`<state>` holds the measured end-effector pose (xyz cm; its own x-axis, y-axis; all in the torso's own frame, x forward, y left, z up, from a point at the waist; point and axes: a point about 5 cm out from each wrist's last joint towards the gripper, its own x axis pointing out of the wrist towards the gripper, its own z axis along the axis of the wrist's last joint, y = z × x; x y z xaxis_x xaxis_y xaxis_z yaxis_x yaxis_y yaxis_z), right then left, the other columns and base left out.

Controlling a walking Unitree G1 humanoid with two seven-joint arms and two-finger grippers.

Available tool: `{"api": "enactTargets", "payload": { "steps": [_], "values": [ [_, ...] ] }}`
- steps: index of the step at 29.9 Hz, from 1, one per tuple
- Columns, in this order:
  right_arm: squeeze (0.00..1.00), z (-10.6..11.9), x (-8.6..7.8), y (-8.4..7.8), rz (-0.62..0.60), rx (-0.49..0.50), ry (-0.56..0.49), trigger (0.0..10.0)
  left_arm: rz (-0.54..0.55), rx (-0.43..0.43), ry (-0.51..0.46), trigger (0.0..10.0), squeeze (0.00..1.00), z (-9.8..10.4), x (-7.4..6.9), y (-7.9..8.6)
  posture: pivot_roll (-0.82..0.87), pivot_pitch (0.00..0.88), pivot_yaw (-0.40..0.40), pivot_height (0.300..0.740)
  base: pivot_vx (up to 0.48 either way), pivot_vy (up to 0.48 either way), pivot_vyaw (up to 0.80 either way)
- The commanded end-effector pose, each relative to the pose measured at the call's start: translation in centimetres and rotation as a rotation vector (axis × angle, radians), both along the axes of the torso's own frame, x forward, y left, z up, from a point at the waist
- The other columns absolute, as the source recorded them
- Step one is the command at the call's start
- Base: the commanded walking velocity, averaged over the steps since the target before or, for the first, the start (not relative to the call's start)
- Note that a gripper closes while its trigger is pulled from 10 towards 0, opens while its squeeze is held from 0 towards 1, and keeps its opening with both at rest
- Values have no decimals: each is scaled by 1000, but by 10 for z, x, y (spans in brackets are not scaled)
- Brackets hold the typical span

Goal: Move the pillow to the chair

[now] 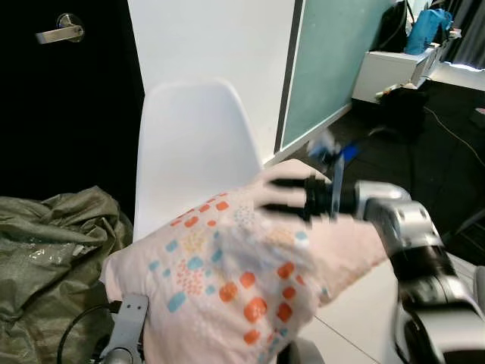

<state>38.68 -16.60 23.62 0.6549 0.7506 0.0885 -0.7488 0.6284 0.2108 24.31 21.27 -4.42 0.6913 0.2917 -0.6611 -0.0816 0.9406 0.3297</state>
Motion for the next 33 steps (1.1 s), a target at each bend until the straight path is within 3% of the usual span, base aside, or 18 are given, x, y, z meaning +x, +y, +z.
{"api": "enactTargets", "payload": {
  "steps": [1,2,3,7,10,24,28,33],
  "values": [
    [0,-23,3,-6,-114,64,99,10000,0,6,18,10000,0,-2,-3,1,-78,16,-51,518,0,0,0],
    [0,-41,3,-3,-158,95,165,10000,4,6,14,10000,0,-2,-3,1,-73,15,-51,518,0,0,0],
    [0,-41,3,-3,-158,95,165,10000,4,6,14,10000,0,-2,-3,1,-73,15,-51,518,0,0,0],
    [0,-79,-5,12,-170,108,286,10000,11,11,9,10000,0,-1,-2,3,-66,13,-32,518,0,0,0],
    [0,-105,-13,14,-218,181,363,10000,26,27,3,10000,0,0,-3,5,-52,13,-28,533,0,0,0],
    [0,-132,-19,17,-303,134,428,10000,93,54,-12,10000,0,0,-4,7,-42,12,-39,590,0,0,0],
    [0,-134,-20,18,-303,140,429,10000,83,74,4,10000,0,7,-8,45,-52,13,-43,609,0,0,0],
    [0,-137,-21,15,-313,138,428,10000,81,74,6,10000,0,7,-8,45,-69,17,-48,624,0,0,0]
  ]
}}
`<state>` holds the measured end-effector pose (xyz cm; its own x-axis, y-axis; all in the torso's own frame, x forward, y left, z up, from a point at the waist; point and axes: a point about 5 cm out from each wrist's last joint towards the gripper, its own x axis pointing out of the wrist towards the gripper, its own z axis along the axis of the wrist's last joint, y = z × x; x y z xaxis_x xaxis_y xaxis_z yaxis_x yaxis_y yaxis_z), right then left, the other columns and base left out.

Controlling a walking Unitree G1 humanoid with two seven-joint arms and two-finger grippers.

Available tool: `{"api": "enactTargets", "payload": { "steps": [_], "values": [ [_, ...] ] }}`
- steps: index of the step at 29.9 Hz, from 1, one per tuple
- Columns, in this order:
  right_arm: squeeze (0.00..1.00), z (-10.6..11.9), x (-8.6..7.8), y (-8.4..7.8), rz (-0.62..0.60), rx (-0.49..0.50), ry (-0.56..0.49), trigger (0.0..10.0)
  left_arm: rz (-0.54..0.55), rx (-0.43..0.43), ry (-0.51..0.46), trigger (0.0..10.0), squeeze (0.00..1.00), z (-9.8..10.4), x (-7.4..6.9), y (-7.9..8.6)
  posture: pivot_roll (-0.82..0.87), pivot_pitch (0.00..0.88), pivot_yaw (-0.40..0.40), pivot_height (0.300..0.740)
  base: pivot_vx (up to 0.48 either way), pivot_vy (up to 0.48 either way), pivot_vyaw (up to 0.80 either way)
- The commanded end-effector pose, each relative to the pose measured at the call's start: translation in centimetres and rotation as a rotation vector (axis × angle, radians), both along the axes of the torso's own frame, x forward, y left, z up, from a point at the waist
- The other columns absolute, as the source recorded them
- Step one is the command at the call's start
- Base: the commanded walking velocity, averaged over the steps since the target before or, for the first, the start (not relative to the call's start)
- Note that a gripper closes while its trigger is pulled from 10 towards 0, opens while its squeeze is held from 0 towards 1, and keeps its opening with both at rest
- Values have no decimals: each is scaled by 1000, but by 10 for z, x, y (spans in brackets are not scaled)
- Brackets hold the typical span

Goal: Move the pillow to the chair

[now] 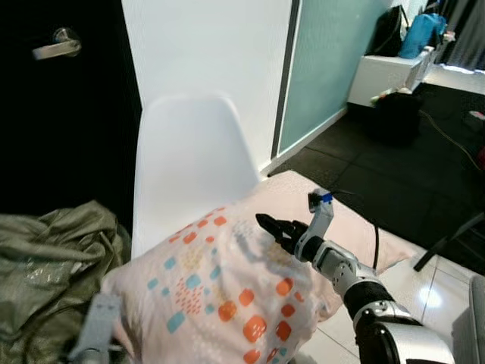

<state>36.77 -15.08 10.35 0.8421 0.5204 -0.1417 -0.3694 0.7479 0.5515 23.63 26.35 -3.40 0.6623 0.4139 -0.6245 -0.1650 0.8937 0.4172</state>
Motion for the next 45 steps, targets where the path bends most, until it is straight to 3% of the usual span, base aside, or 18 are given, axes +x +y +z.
{"api": "enactTargets", "payload": {
  "steps": [1,6,21,28,29,34,35,37,38,39,40,42,45],
  "values": [
    [0,-7,-3,-3,-19,-11,17,10000,-9,-23,11,10000,0,-3,-1,-6,-71,19,-54,629,0,0,0],
    [0,-26,-14,-14,-64,-38,63,10000,-3,-27,23,10000,0,-5,-3,-7,-73,16,-63,653,0,0,0],
    [0,-30,-15,-12,-65,-49,61,10000,-14,-35,42,10000,0,-7,-7,-4,-70,0,-55,710,0,0,0],
    [0,-55,-31,-19,-90,-121,145,10000,-12,-33,35,10000,0,-7,-7,-4,-62,0,-52,739,0,0,0],
    [0,-68,-40,-21,-108,-178,192,10000,-13,-33,35,10000,0,-7,-7,-4,-64,0,-51,740,0,0,0],
    [0,-84,-52,-26,-135,-261,251,10000,-16,-34,35,10000,0,-7,-7,-4,-61,0,-52,740,0,0,0],
    [0,-93,-59,-31,-151,-335,293,10000,-17,-35,36,10000,0,-7,-7,-4,-61,0,-52,740,0,0,0],
    [0,-125,-90,-42,-100,-631,468,10000,-27,-39,39,10000,0,-7,-6,-6,-67,0,-50,740,0,0,0],
    [0,-125,-90,-42,-100,-631,468,10000,-27,-39,39,10000,0,-7,-6,-6,-67,0,-50,740,0,0,0],
    [0,-137,-105,-46,-50,-742,537,10000,-32,-40,42,10000,0,-7,-6,-6,-68,0,-51,740,0,0,0],
    [0,-137,-105,-46,-50,-742,537,10000,-32,-40,42,10000,0,-7,-6,-6,-68,0,-51,740,0,0,0],
    [0,-152,-125,-50,44,-857,603,10000,-36,-42,45,10000,0,-7,-6,-7,-68,0,-53,740,0,0,0],
    [0,-157,-133,-49,116,-925,609,10000,-36,-45,46,10000,0,-8,-6,-8,-68,6,-62,740,0,0,0]
  ]
}}
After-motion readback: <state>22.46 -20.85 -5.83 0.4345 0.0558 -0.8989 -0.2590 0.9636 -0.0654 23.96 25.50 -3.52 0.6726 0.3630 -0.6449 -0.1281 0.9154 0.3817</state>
